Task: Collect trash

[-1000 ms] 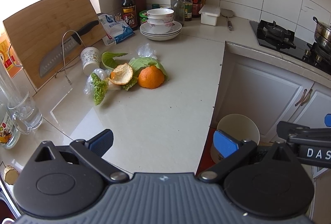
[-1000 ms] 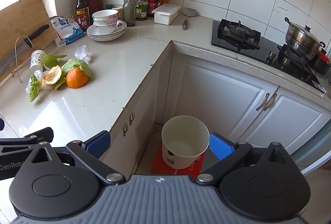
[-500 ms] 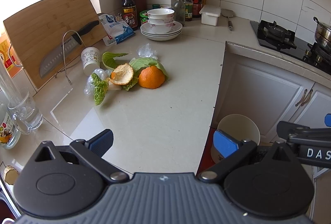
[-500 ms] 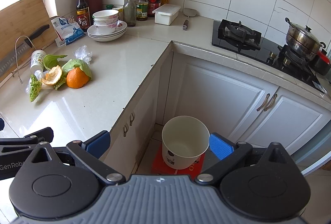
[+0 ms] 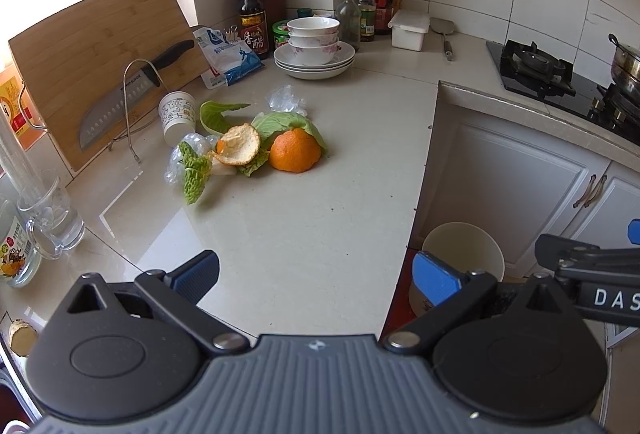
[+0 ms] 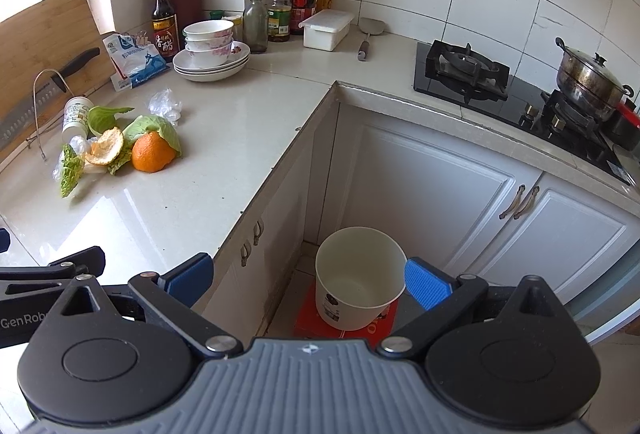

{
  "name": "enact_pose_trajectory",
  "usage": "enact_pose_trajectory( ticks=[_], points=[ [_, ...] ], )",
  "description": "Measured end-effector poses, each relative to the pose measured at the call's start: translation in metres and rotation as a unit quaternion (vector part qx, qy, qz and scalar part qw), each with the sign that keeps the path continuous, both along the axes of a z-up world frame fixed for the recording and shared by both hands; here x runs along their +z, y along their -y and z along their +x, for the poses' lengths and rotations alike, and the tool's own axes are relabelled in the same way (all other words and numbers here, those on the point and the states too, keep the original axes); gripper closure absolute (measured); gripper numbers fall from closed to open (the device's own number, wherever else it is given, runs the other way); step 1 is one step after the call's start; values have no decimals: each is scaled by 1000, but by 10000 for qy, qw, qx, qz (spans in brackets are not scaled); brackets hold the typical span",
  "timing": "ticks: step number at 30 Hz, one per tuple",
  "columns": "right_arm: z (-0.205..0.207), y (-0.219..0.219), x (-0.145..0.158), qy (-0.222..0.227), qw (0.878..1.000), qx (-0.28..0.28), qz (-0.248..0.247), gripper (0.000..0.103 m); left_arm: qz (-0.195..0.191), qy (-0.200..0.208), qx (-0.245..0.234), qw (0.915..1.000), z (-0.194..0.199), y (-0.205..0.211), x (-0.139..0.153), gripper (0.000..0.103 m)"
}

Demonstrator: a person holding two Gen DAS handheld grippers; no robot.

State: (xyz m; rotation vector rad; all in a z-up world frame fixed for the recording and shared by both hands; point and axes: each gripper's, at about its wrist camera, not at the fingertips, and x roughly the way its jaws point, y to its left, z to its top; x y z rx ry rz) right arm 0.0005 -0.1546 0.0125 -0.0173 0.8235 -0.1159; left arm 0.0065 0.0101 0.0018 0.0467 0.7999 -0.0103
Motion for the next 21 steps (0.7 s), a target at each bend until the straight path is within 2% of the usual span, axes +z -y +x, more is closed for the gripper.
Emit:
enact_pose_trajectory(
  ticks=[13, 21],
  points=[
    [9, 4, -2, 31, 9997, 252, 29, 0, 59, -13, 161, 9999, 6, 8, 3, 1],
    [23, 18, 1, 177, 9983, 529, 184, 0, -179, -16, 238, 9996, 18, 13, 2, 1]
  ],
)
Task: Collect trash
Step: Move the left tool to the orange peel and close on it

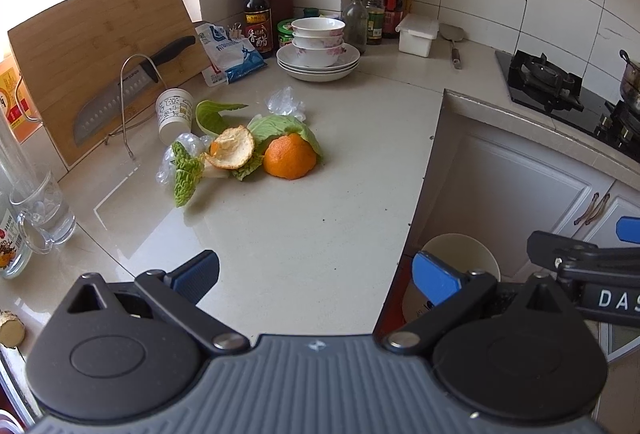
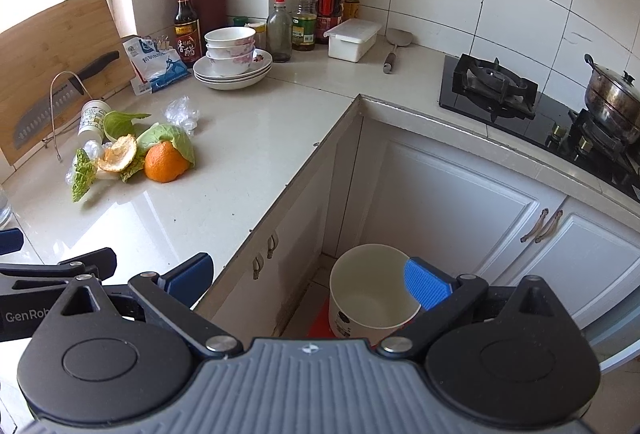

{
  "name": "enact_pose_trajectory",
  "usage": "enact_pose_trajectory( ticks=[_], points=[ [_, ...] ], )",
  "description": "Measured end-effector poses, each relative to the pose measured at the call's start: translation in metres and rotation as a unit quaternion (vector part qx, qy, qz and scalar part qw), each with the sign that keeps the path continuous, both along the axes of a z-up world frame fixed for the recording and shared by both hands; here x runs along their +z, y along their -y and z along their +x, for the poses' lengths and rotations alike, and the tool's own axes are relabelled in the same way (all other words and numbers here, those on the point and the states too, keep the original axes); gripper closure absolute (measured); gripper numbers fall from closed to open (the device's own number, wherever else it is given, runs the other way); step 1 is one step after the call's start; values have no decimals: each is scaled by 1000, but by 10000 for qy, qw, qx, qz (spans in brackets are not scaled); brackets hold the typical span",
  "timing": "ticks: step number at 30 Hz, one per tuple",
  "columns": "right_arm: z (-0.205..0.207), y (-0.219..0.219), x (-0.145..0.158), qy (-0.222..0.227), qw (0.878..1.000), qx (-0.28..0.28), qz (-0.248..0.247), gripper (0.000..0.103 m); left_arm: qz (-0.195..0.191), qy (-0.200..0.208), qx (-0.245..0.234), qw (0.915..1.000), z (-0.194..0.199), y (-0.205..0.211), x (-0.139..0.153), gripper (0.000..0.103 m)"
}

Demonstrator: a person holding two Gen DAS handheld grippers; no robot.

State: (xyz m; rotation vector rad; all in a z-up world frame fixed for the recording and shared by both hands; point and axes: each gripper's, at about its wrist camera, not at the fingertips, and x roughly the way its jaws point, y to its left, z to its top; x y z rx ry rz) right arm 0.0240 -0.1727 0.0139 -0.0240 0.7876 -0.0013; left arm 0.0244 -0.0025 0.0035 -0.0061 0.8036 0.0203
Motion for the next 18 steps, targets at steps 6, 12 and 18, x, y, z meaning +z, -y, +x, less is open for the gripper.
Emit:
enact_pose_trajectory(
  ticks=[6, 12, 18],
  points=[
    [16, 19, 7, 370, 9984, 406, 132, 0, 54, 68, 173, 9998, 13, 12, -1, 1],
    [40, 39, 9, 568, 9938, 952, 3, 0, 332, 93, 543, 9979, 24, 25, -6, 1],
    [60, 58, 6, 778, 9853, 1520, -10, 0, 549, 108, 878, 9946, 33, 33, -10, 1]
  ],
)
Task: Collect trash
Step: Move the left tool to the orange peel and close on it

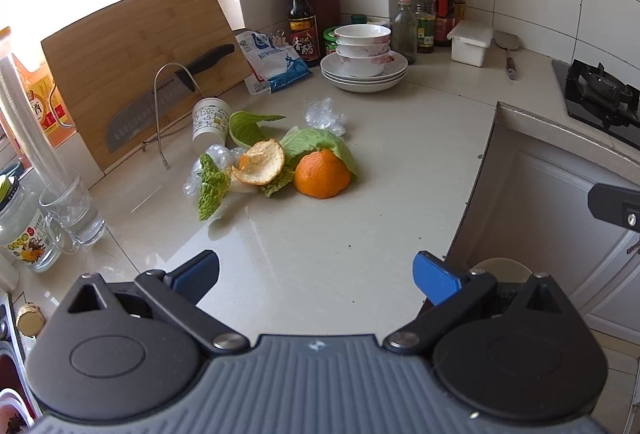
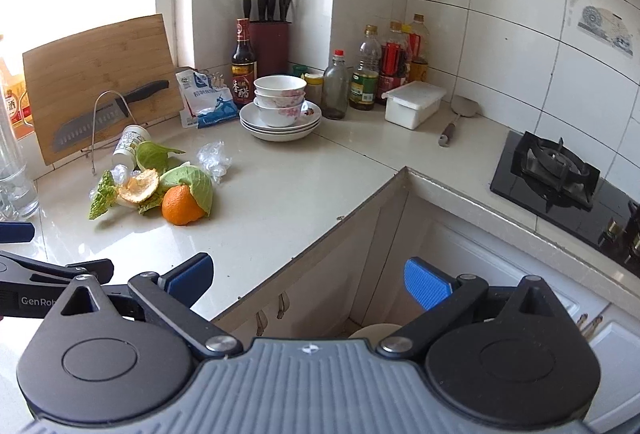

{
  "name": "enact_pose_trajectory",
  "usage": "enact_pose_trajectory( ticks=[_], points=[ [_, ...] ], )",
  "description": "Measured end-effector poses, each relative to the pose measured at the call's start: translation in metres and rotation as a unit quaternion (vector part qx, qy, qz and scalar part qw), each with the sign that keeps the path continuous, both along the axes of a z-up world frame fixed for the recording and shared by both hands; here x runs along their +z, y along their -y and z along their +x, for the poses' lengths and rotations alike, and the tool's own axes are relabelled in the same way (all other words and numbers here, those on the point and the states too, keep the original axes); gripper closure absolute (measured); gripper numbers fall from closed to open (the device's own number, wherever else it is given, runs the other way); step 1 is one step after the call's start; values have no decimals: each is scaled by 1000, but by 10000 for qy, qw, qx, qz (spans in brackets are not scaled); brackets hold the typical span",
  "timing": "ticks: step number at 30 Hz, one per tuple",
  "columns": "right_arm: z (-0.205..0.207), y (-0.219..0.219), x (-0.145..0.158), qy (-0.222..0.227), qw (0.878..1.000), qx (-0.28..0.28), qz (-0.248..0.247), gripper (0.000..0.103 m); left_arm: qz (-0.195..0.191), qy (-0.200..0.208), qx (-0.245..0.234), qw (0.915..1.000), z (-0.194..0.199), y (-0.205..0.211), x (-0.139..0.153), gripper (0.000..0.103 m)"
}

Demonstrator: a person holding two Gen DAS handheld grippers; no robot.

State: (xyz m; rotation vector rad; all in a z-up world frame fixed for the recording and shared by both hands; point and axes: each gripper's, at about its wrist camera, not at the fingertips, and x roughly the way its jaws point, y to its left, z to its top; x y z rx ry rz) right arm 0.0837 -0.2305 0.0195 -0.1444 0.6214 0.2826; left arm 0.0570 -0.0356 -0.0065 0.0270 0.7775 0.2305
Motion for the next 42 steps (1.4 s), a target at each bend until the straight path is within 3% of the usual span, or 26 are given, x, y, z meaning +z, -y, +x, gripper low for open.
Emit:
enact_pose_trajectory(
  ticks=[11, 22, 28, 37, 42],
  points=[
    [26, 8, -15, 273, 9955, 886, 213, 0, -309, 358, -78, 9989, 8, 5, -5, 1],
    [55, -21, -33, 293, 9884, 1480, 156, 0, -258, 429, 242, 9985, 56, -32, -38, 1],
    [88, -41, -43, 77, 9883, 1523, 35, 0, -11, 464, 288, 9985, 103, -62, -53, 1],
    [130, -69, -54, -250, 9892, 1418, -254, 0, 13, 427, 180, 9989, 166, -105, -77, 4],
    [144, -79, -58, -403, 9888, 1402, -326, 0, 25, 258, -69, 9996, 185, -119, -90, 18]
  ],
)
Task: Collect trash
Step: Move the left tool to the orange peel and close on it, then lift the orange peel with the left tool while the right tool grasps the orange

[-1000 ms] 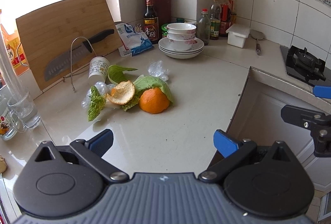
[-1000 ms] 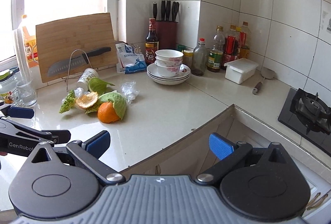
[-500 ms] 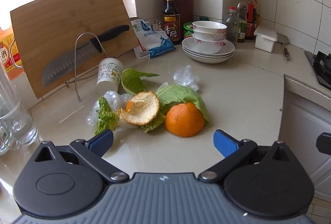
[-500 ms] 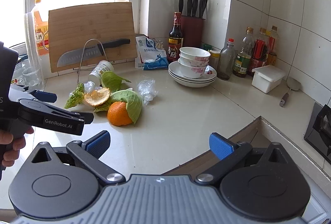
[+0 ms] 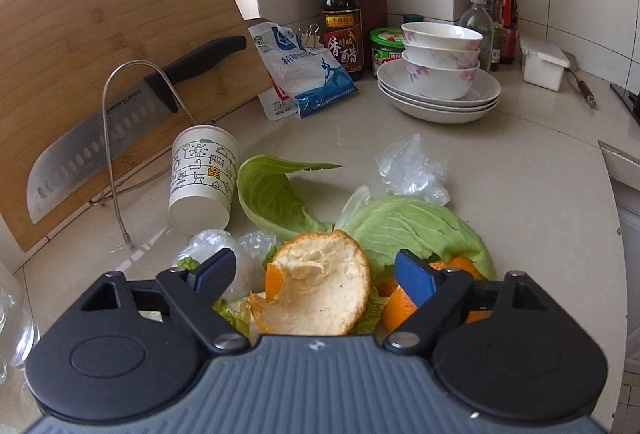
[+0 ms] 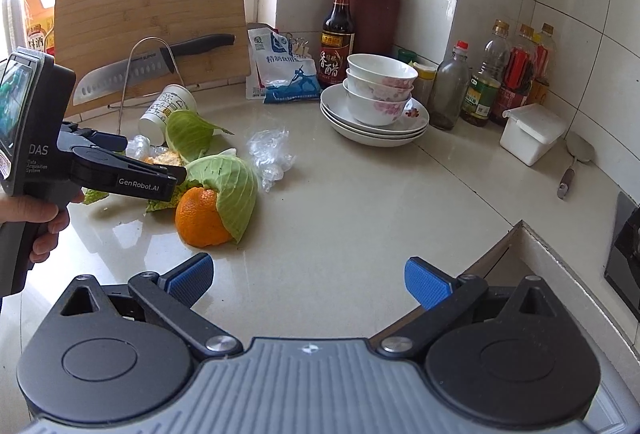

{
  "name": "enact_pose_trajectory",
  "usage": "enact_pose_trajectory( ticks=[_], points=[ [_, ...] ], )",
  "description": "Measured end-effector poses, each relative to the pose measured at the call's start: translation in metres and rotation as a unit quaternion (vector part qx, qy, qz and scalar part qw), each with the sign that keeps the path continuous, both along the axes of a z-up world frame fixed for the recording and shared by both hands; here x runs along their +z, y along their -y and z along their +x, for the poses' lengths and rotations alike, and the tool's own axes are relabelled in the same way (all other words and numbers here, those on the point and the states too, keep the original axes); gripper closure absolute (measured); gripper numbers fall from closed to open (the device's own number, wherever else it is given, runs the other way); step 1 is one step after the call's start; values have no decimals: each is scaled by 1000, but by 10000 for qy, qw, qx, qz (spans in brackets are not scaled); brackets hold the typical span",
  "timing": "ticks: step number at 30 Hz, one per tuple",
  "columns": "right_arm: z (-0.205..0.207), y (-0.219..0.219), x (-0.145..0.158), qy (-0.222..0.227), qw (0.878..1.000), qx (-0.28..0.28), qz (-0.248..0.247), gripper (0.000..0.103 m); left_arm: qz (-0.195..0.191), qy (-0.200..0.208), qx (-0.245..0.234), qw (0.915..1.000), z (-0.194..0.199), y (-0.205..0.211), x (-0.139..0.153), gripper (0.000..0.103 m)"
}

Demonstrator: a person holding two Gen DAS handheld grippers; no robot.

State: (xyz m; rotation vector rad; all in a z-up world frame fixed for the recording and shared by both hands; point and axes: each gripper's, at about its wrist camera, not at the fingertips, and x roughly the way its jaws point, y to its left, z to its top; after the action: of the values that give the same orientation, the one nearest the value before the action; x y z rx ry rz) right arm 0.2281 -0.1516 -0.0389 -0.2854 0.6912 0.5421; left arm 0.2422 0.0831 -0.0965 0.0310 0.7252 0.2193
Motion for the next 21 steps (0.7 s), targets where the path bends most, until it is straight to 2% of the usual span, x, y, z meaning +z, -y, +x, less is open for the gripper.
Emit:
enact_pose_trajectory(
  ticks=[4, 7, 11, 15, 17, 21],
  points=[
    [8, -4, -2, -74, 9999, 111, -10, 0, -57, -170, -177, 9997, 4, -5, -6, 19],
    [15, -7, -3, -114, 9997, 221, 25, 0, -78, -270, -213, 9994, 4, -10, -10, 27],
    [19, -8, -6, -166, 9993, 329, 23, 0, -237, -372, -301, 9986, 5, -17, -13, 33],
    [23, -8, -7, -203, 9989, 417, 46, 0, -264, -367, -386, 9982, 5, -17, -12, 38],
    [25, -9, -8, -225, 9986, 474, 65, 0, -295, -339, -416, 9981, 5, -17, -10, 45],
    [28, -15, -11, -289, 9973, 667, 63, 0, -368, -313, -390, 9981, 2, -20, -5, 51]
  ],
)
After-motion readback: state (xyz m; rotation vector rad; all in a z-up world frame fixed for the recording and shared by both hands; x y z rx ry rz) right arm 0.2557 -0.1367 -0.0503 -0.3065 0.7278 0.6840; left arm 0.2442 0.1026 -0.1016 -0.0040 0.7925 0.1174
